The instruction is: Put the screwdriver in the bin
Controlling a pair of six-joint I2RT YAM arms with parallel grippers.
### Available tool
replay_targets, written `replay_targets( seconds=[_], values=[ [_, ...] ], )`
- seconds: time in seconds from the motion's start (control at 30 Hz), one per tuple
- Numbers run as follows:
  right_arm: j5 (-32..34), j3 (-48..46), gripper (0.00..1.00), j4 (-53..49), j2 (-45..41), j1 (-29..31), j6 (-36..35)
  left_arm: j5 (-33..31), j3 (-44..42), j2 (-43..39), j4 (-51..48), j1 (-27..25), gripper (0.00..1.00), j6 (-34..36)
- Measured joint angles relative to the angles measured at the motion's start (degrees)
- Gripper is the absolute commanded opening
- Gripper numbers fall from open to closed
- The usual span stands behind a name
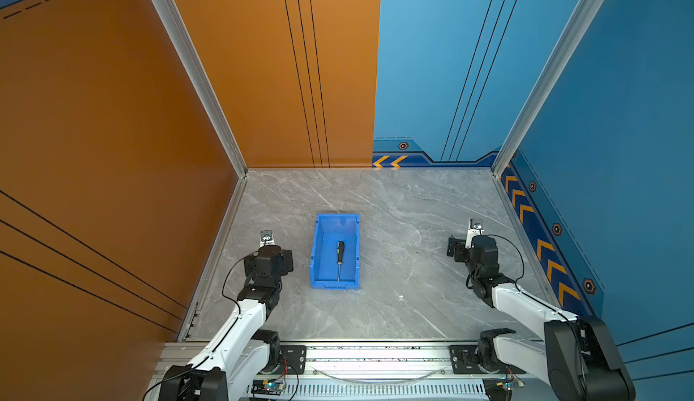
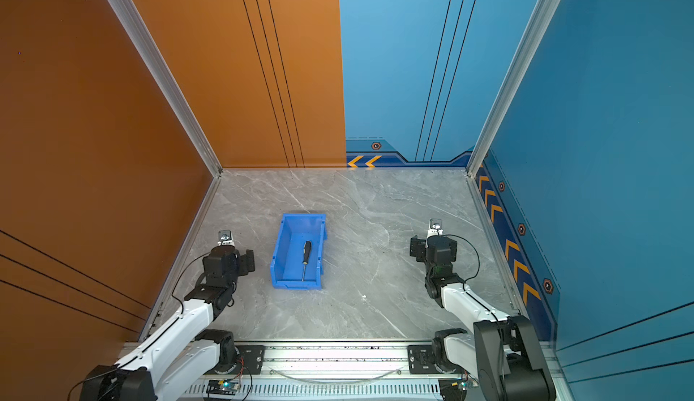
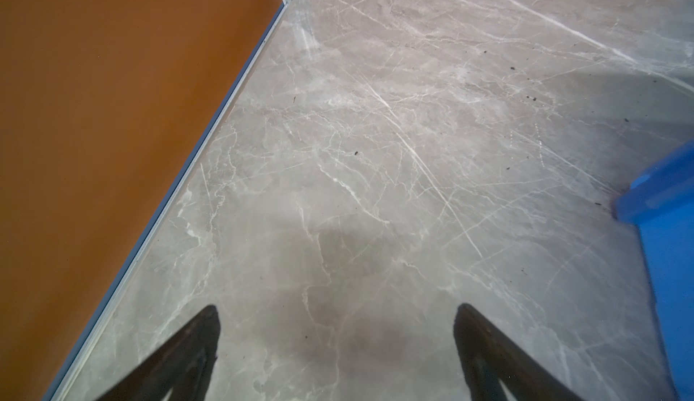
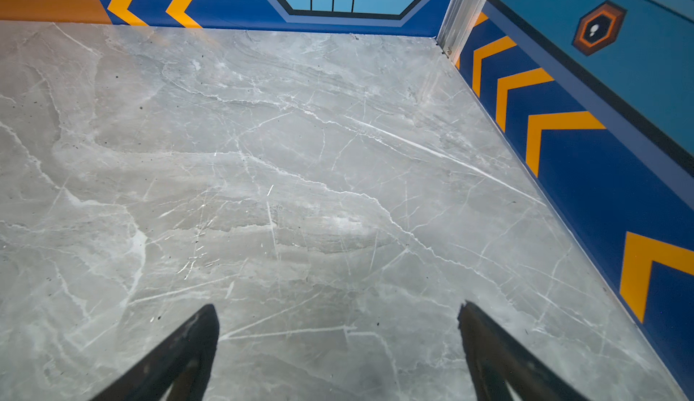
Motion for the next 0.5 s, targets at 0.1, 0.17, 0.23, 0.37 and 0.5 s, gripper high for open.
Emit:
replay_targets(
  seconds=[0.1,0.17,0.23,0.37,0.5],
  values=[
    [-1.7,0.0,1.0,3.0,2.0,-1.3,-0.6,0.0,-1.0,1.3,4.0,0.1,0.98,1.1],
    [-2.5,0.2,1.0,4.3,3.6,-2.2,-0.8,0.5,-0.9,3.2,6.8,0.4,0.98,1.8],
    [-3.1,0.8,1.0,5.4,5.5,-2.8,-0.9,0.9,-0.6,5.9,8.9,0.8,0.98,2.4],
    [-4.4,2.1,1.0,8.3,8.8,-2.9,-1.0,2.0,0.4,11.3,13.5,1.5,0.98,3.5],
    [-5.0,3.1,1.0,12.9,12.8,-2.9,-0.8,3.3,1.3,15.4,18.5,2.3,0.98,4.0]
  ],
)
